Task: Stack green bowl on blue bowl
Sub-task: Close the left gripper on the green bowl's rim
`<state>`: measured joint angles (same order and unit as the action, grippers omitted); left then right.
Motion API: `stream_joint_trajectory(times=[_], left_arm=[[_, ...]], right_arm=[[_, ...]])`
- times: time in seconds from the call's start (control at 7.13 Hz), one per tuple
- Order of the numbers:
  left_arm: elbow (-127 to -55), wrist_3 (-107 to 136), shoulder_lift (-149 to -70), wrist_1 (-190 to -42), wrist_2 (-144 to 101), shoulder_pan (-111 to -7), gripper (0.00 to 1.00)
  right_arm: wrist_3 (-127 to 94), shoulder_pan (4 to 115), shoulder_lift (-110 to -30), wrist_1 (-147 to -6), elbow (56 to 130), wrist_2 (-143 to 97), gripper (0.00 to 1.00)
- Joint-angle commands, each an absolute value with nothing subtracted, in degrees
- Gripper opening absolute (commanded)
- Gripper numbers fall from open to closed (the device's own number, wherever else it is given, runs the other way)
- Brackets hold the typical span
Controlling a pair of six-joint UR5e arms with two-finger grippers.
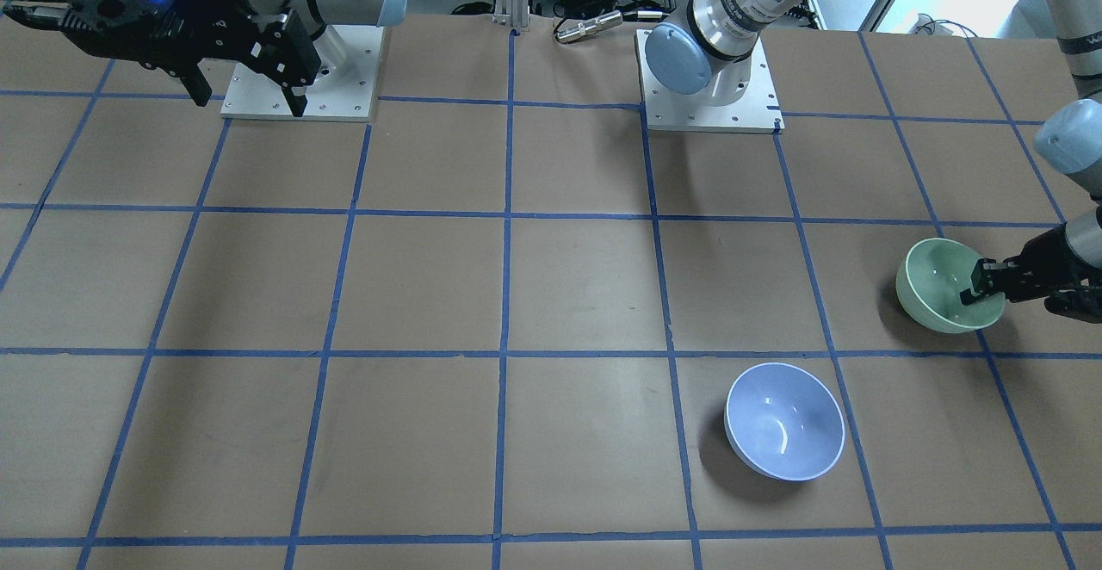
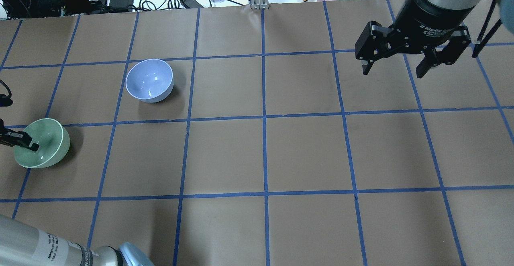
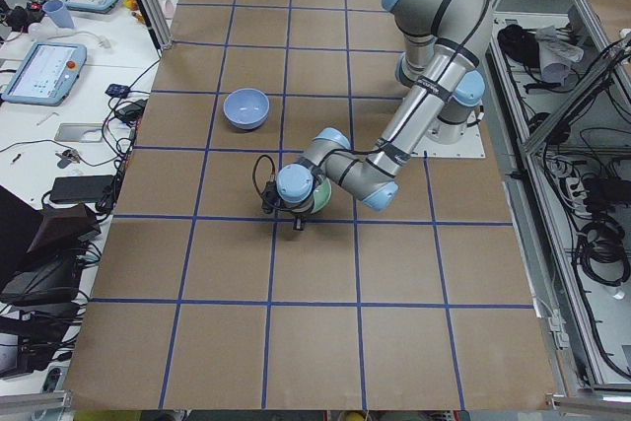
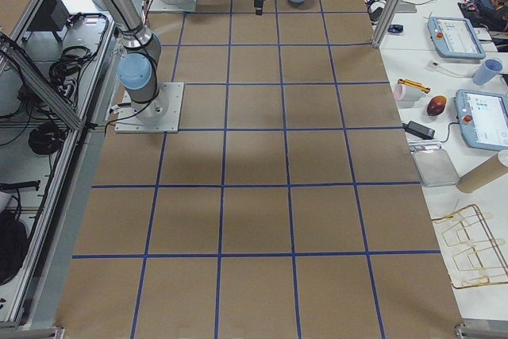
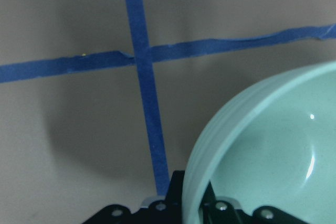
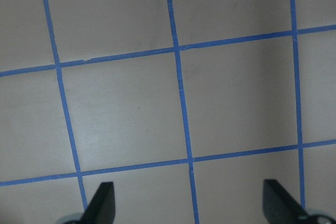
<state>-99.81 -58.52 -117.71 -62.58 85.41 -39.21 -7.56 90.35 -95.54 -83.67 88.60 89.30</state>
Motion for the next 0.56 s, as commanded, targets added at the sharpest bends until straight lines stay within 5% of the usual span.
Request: stream_joint_trajectory(times=[0.0, 0.42], left_arm=[[-99.8, -58.4, -117.5, -62.7, 84.8, -39.2, 0.00], [-99.3, -55.7, -115.7, -65.1, 83.2, -39.4, 0.00]], right_arm=[[-7.6, 90.4, -95.5, -83.6, 88.6, 89.3, 1.00], [-7.6, 90.4, -95.5, -83.7, 88.6, 89.3, 1.00]])
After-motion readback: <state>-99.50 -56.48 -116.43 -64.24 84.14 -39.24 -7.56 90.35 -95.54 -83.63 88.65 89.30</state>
